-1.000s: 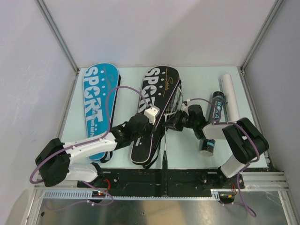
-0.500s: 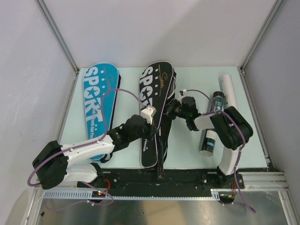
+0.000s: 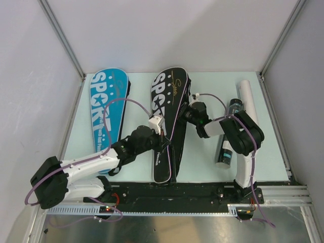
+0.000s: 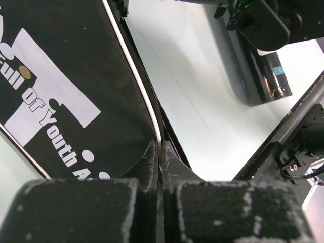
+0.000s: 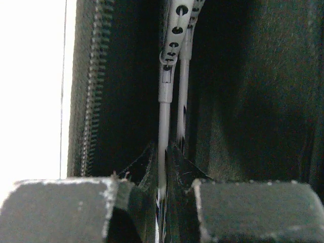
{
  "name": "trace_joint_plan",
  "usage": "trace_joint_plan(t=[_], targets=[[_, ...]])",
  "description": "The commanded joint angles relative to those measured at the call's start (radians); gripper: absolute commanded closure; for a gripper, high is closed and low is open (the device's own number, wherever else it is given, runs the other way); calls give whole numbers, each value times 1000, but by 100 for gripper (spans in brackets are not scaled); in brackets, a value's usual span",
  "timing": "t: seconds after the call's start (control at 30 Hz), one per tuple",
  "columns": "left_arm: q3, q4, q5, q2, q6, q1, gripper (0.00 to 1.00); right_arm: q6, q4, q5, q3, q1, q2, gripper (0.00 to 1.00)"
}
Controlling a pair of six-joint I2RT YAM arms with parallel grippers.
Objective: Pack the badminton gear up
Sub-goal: Place the racket in the racket bag.
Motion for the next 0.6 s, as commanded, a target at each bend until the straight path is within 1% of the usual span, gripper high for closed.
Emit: trace_joint_plan(t=[0.0, 0.13, 0.23, 0.33, 0.43, 0.57], targets=[[-1, 106, 75, -16, -67, 2, 100, -14, 167, 102, 62, 15, 21, 100], [-14, 155, 118, -4, -125, 1, 100, -38, 152, 176, 108, 54, 48, 100], [-34, 195, 115, -16, -164, 1, 100, -62, 112, 255, 139, 87, 58, 100], [-51, 220, 114, -38, -194, 2, 100, -73, 113, 332, 154, 104, 77, 100], [-69, 231, 101, -57, -208, 1, 100, -69, 108, 369, 164, 114, 97, 100], [-90, 238, 76, -82, -213, 2, 100, -101, 82, 461, 165, 140, 98, 100]])
